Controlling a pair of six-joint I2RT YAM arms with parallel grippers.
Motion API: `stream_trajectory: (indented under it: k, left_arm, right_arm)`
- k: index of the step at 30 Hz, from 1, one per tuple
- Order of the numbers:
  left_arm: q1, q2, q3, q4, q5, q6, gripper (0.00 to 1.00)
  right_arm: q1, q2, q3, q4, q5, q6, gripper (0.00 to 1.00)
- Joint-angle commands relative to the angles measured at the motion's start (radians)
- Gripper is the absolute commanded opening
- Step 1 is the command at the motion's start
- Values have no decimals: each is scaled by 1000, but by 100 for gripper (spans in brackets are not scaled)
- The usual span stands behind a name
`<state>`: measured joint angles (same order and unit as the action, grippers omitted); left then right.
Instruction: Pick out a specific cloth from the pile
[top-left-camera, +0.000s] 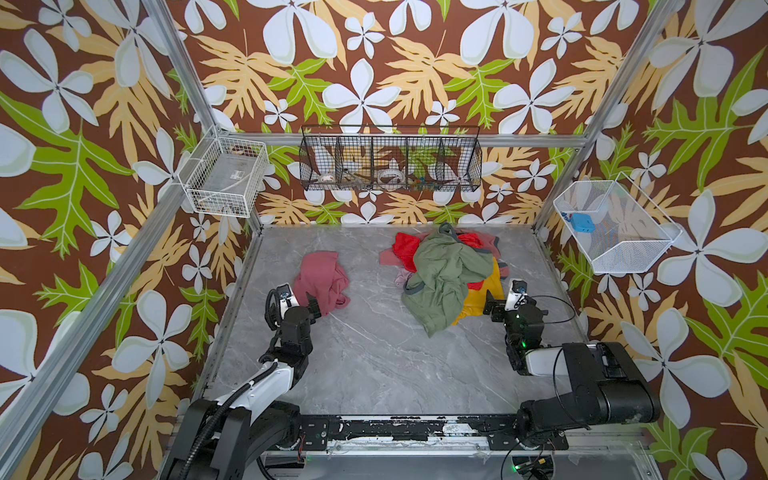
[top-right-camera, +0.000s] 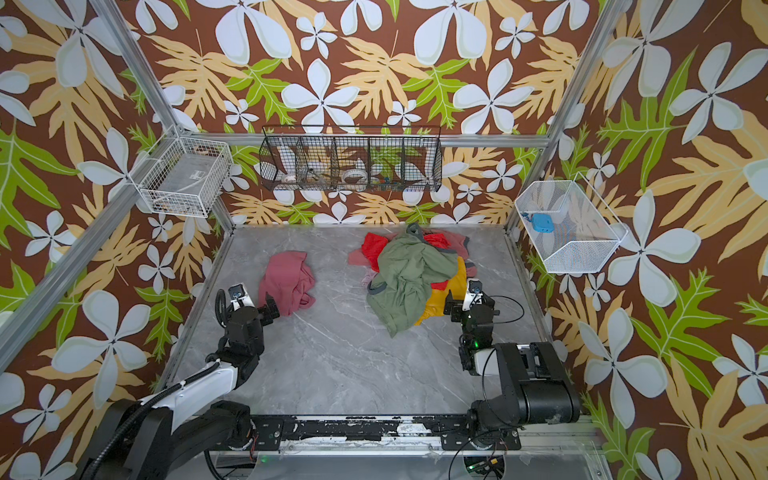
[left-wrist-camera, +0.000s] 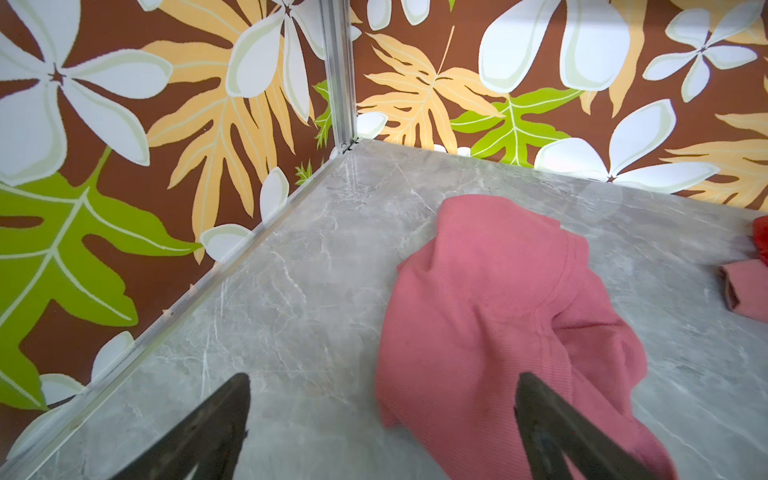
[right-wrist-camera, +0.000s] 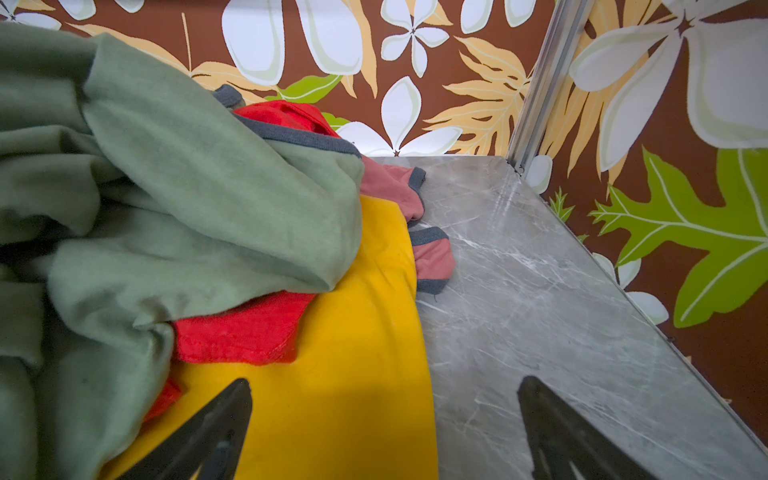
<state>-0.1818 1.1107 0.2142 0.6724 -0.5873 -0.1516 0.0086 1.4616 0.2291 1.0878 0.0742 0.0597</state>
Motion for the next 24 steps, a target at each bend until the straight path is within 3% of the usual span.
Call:
stream_trajectory:
  k: [1,6,9,10,11,13,15,17,18,20,24]
  left_arm:
    - [28,33,-27,242,48,30,100]
    - [121,103,-100,499,271,19,100]
    - [140,276,-162,796,328,28,100]
    - [138,267,-147,765,344,36,99]
    - [139,212,-106,591,384,37,98]
    - [139,270,-98,670,404,57,97]
    - [139,234,-60,525,393,43,98]
    - [139,261,-80,623,389,50,100]
    - [139,238,-65,548,384,43,100]
    - [139,263,-76,616,391,49,100]
    - [137,257,-72,595,399,50,100]
  right_arm:
    - [1,0,3,24,-3,-3,100]
    - [2,0,3,24,-3,-3,100]
    - [1,0,3,24,-3,-3,100]
    - [2,0,3,24,-1,-4,100]
    - [3,0,3,24,-2,-4,100]
    - [3,1,3,24,-2,-3,100]
    - [3,0,4,23,-2,-3,99]
    - [4,0,3,23,-1,-3,100]
    - [3,0,3,23,-1,-3,99]
    - [3,0,3,24,-2,-4,100]
    - [2,0,3,24,-2,-3,100]
